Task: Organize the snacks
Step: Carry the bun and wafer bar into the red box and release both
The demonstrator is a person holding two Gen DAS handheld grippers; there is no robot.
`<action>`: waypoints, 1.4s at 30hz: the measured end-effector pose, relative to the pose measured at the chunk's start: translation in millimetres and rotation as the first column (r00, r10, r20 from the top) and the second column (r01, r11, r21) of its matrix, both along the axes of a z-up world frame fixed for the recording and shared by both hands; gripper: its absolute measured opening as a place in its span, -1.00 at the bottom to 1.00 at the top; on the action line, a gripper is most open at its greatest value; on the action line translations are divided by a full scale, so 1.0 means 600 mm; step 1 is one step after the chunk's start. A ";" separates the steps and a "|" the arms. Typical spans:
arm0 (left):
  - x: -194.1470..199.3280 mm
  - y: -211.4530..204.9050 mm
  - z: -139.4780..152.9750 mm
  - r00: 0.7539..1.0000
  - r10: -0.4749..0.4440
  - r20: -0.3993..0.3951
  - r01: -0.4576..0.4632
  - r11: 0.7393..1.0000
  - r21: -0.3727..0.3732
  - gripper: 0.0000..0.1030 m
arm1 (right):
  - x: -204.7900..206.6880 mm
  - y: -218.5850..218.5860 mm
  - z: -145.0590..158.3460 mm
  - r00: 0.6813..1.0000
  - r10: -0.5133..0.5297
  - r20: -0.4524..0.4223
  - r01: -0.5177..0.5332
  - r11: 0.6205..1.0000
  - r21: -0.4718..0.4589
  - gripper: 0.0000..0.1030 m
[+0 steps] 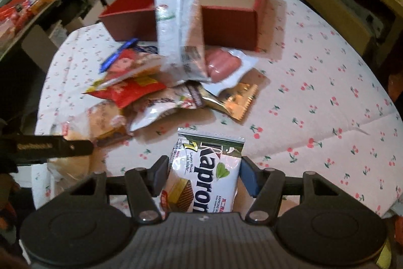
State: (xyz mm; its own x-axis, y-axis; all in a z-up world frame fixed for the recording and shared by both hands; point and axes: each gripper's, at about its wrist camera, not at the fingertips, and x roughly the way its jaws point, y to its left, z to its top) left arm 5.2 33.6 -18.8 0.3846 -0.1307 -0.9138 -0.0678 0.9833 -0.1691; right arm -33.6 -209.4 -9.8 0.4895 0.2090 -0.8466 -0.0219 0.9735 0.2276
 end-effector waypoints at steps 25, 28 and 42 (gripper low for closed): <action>0.270 -0.112 0.124 0.961 -0.124 0.246 0.144 0.987 -0.068 0.24 | 0.284 -0.045 0.130 0.967 -0.092 0.238 0.074 0.994 0.084 0.17; 0.307 -0.118 0.111 0.963 -0.110 0.245 0.125 0.991 -0.048 0.24 | 0.334 -0.043 0.116 0.969 -0.095 0.227 0.080 0.994 0.073 0.17; 0.369 -0.106 0.028 0.979 -0.096 0.181 0.094 0.995 0.020 0.25 | 0.433 -0.017 0.028 0.986 -0.055 0.159 0.055 0.998 0.003 0.14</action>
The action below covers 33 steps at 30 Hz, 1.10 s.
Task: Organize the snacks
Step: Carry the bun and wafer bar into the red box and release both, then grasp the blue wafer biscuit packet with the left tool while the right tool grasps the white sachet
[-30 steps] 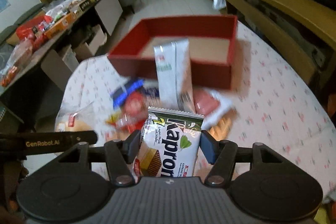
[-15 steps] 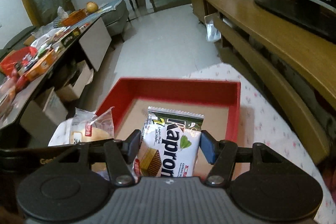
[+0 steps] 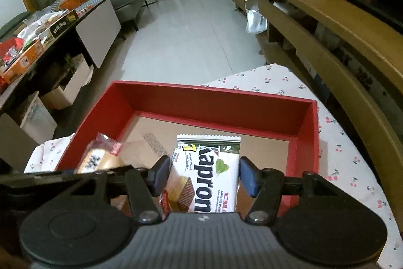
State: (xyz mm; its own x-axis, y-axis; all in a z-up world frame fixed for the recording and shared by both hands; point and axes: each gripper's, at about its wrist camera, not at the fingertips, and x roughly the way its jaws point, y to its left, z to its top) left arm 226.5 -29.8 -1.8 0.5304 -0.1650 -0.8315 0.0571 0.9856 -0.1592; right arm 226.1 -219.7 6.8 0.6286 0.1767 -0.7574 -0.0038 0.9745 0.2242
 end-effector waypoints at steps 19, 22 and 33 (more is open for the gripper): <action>-0.029 0.018 0.047 0.999 0.019 0.043 -0.019 1.000 -0.003 0.51 | -0.035 0.005 0.031 0.998 -0.027 0.056 0.028 1.000 -0.014 0.22; -0.048 0.026 0.052 0.999 0.021 0.041 -0.021 1.000 -0.004 0.56 | -0.058 0.011 0.042 0.997 -0.021 0.070 0.024 0.999 -0.038 0.26; -0.119 0.059 0.041 1.000 0.003 -0.002 -0.003 1.000 -0.006 0.65 | -0.176 0.006 0.051 0.998 0.002 0.055 -0.001 1.000 -0.031 0.39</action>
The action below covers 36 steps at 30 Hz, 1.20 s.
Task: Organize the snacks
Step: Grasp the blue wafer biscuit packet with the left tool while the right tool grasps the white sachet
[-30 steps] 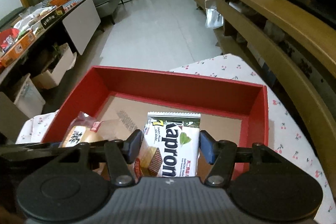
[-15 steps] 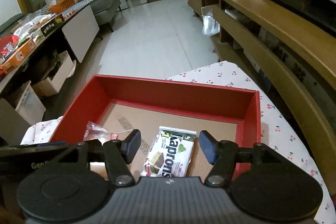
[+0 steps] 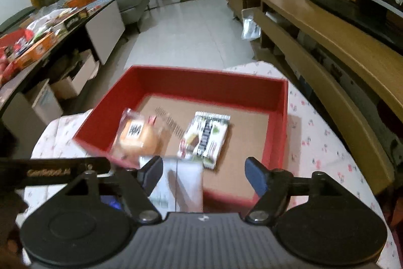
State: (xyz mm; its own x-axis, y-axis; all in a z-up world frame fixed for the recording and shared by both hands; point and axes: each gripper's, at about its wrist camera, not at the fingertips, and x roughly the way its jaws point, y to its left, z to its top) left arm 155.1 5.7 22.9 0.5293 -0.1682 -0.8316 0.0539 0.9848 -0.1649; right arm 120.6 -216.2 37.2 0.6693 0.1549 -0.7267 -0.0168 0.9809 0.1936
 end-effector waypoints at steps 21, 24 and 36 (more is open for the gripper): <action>0.011 0.037 -0.078 0.973 0.097 -0.209 -0.126 0.983 -0.130 0.83 | 0.010 0.086 -0.083 0.982 0.128 -0.137 -0.146 0.981 -0.127 0.42; 0.019 0.032 -0.090 0.966 0.116 -0.233 -0.152 0.978 -0.144 0.97 | 0.009 0.077 -0.087 0.978 0.134 -0.162 -0.154 0.981 -0.116 0.00; -0.004 0.017 -0.089 0.977 0.093 -0.193 -0.095 0.995 -0.003 0.52 | -0.027 0.039 -0.063 0.975 0.158 -0.157 -0.168 0.985 -0.051 -0.20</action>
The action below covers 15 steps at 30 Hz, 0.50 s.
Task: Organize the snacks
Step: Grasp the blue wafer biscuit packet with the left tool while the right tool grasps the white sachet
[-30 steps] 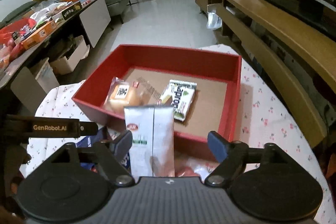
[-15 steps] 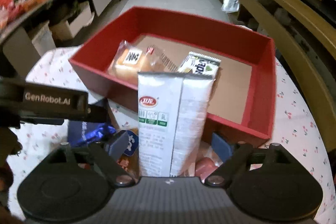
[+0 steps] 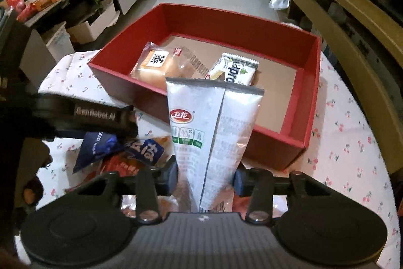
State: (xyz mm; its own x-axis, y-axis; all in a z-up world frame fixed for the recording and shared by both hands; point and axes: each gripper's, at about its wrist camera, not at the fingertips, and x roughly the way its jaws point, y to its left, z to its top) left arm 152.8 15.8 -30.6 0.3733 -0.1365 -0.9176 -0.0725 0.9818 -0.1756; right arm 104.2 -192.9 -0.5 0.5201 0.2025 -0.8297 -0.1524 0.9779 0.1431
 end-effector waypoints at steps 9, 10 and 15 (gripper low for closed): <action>-0.059 0.045 0.009 0.999 -0.020 -0.039 0.019 1.000 -0.020 0.39 | -0.052 -0.011 0.018 1.000 -0.002 -0.009 0.002 1.000 0.025 -0.24; -0.061 0.045 0.011 0.999 -0.020 -0.037 0.020 1.000 -0.019 0.40 | -0.058 -0.011 0.017 1.000 0.001 -0.012 0.000 1.000 0.022 -0.25; -0.046 0.036 -0.001 0.999 -0.025 -0.039 0.025 1.000 0.005 0.73 | -0.051 -0.011 0.000 0.999 0.006 -0.048 -0.005 1.000 0.012 -0.22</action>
